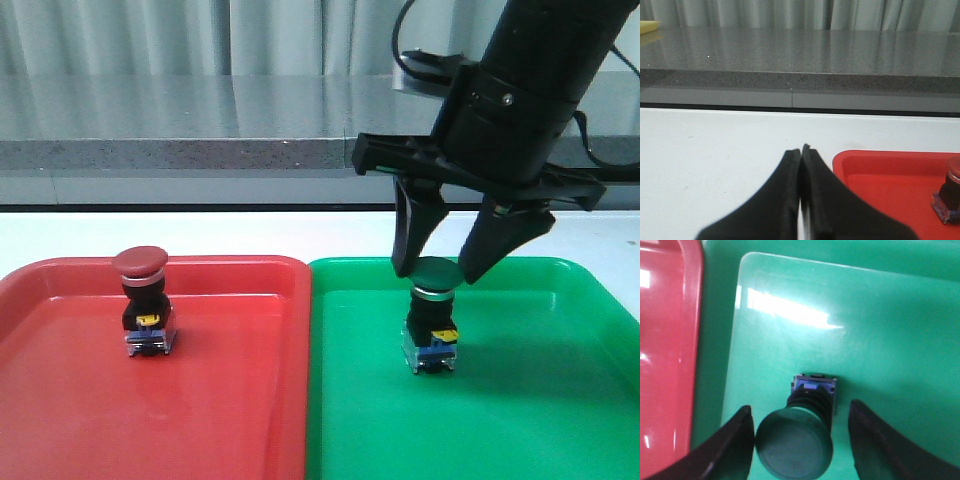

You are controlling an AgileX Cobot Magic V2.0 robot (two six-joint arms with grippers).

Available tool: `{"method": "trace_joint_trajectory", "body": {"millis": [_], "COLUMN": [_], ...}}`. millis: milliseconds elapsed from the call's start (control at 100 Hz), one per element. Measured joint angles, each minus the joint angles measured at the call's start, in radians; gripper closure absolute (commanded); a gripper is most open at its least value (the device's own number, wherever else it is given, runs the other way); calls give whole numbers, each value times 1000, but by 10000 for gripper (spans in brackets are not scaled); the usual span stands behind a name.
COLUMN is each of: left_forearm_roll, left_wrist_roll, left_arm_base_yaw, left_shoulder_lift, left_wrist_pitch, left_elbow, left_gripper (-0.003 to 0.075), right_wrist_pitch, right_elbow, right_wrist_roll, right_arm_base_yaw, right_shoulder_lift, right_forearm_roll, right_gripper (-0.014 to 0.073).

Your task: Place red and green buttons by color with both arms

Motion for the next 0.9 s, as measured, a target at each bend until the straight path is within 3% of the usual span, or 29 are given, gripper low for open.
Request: {"method": "trace_joint_trajectory", "body": {"millis": [160,260,450,570,740,900], "left_forearm_roll": [0,0,0,0,0,0], "left_wrist_roll": [0,0,0,0,0,0], "left_arm_base_yaw": [0,0,0,0,0,0], "left_shoulder_lift": [0,0,0,0,0,0], "left_wrist_pitch": [0,0,0,0,0,0], "left_elbow": [0,0,0,0,0,0], "left_gripper": [741,741,741,741,741,741], "right_wrist_pitch": [-4,-5,-14,-25,-27,-29], "right_elbow": [0,0,0,2,6,53], "right_wrist_roll": [0,0,0,0,0,0], "right_arm_base_yaw": [0,0,0,0,-25,-111], "right_shoulder_lift": [-75,-119,-194,-232,-268,-316], "right_forearm_roll": [2,-2,-11,-13,-18,-26], "right_gripper": [181,241,542,664,658,658]}}
